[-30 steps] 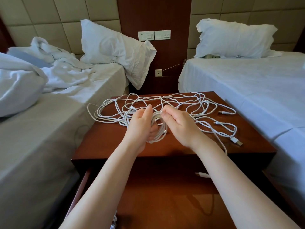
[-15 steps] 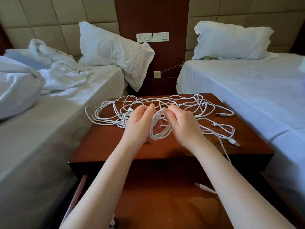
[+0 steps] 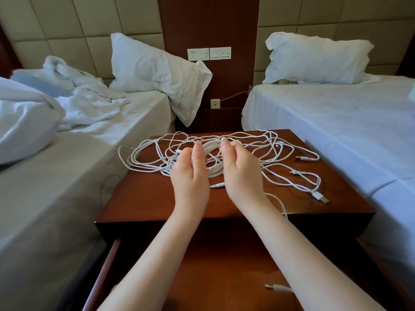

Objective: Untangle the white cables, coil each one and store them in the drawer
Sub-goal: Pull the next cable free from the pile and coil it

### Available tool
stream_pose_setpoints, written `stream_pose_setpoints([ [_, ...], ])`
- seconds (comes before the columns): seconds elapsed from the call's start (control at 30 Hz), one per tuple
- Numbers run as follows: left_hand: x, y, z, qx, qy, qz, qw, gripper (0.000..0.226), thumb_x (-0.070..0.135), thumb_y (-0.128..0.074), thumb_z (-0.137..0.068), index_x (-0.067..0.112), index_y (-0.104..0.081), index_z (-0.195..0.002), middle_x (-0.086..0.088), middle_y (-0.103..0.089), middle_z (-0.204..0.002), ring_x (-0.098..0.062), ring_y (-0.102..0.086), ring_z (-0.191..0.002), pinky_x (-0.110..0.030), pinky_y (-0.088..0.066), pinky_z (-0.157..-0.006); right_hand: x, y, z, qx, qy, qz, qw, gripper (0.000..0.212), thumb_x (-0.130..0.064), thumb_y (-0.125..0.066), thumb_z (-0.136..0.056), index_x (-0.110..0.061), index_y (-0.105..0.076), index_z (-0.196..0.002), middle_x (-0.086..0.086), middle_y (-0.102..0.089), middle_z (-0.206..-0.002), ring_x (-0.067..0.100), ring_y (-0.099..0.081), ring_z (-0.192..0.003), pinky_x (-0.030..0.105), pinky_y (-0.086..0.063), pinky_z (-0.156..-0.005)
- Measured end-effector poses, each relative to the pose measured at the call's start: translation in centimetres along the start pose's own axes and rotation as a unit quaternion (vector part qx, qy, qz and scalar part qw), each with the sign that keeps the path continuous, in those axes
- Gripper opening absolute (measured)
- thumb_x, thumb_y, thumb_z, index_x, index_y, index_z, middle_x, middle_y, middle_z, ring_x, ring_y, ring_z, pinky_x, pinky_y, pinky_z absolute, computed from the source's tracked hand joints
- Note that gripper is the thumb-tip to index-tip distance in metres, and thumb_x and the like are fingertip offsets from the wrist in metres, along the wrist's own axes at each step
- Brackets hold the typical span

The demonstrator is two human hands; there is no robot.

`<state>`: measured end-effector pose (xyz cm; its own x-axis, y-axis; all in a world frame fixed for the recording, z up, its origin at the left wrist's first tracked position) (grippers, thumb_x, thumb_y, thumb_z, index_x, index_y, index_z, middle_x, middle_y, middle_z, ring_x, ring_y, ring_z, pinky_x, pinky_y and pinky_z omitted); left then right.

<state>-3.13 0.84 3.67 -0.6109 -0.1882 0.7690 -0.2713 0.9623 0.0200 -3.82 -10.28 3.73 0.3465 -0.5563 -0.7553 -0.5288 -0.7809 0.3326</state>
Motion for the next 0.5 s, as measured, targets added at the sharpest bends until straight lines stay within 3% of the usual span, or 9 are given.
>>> stream_pose_setpoints([
  [0.17, -0.8, 0.7, -0.6, 0.007, -0.042, -0.057, 0.997, 0.043, 0.028, -0.040, -0.098, 0.008, -0.039, -0.060, 0.004, -0.037, -0.054, -0.007, -0.035, -0.053, -0.021, -0.027, -0.051, -0.2, 0.8, -0.4, -0.024, 0.041, 0.061, 0.997, 0.044, -0.042, -0.039, -0.100, -0.024, -0.044, -0.060, -0.009, -0.043, -0.048, 0.007, -0.047, -0.049, 0.016, -0.032, -0.045],
  [0.27, -1.7, 1.1, -0.8, 0.016, -0.042, -0.099, 0.994, 0.044, 0.023, -0.042, -0.101, 0.020, -0.030, -0.059, 0.009, -0.032, -0.053, -0.004, -0.035, -0.050, -0.019, -0.028, -0.051, -0.6, 1.6, -0.8, -0.006, 0.088, 0.063, 0.994, 0.043, -0.029, -0.043, -0.101, -0.023, -0.042, -0.058, -0.009, -0.041, -0.048, 0.009, -0.045, -0.049, 0.018, -0.029, -0.044],
  [0.3, -2.1, 1.4, -0.9, 0.026, -0.035, -0.105, 0.994, 0.045, 0.022, -0.043, -0.101, 0.020, -0.030, -0.058, 0.008, -0.032, -0.052, -0.003, -0.036, -0.050, -0.018, -0.029, -0.051, -0.7, 1.7, -0.9, -0.036, 0.085, 0.043, 0.995, 0.042, -0.024, -0.044, -0.101, -0.017, -0.045, -0.059, -0.006, -0.042, -0.049, 0.010, -0.042, -0.049, 0.021, -0.028, -0.045],
  [0.37, -2.6, 1.9, -1.2, 0.052, -0.016, -0.111, 0.992, 0.046, 0.020, -0.042, -0.102, 0.020, -0.030, -0.057, 0.008, -0.033, -0.052, -0.001, -0.039, -0.050, -0.016, -0.029, -0.050, -0.7, 1.1, -1.0, -0.171, 0.034, -0.024, 0.984, 0.038, -0.020, -0.045, -0.100, -0.009, -0.053, -0.064, 0.001, -0.045, -0.052, 0.010, -0.040, -0.051, 0.027, -0.034, -0.052],
  [0.43, -3.0, 2.5, -1.6, 0.073, 0.008, -0.114, 0.991, 0.045, 0.020, -0.040, -0.102, 0.020, -0.035, -0.057, 0.008, -0.036, -0.053, 0.002, -0.042, -0.051, -0.012, -0.032, -0.053, -0.6, 0.3, -0.2, -0.313, -0.012, -0.063, 0.947, 0.036, -0.022, -0.046, -0.100, -0.012, -0.057, -0.067, 0.000, -0.047, -0.053, 0.011, -0.043, -0.053, 0.023, -0.037, -0.058],
  [0.5, -3.3, 3.0, -1.9, 0.085, 0.037, -0.107, 0.990, 0.041, 0.023, -0.039, -0.103, 0.017, -0.049, -0.063, 0.008, -0.045, -0.056, 0.001, -0.047, -0.055, -0.010, -0.034, -0.057, -0.3, -0.7, 0.7, -0.395, -0.023, -0.062, 0.916, 0.034, -0.024, -0.046, -0.101, -0.012, -0.060, -0.072, -0.002, -0.048, -0.054, 0.006, -0.043, -0.050, 0.015, -0.036, -0.056],
])
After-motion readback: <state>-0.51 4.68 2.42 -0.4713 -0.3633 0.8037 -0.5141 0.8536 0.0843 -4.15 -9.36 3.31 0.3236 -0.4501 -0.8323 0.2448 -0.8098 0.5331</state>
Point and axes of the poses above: each hand's wrist, its own z-axis away from the middle knuckle, its own y-axis out of the back of the hand, x = y × z, the point moved 4 cm from there along -z, towards the middle knuckle
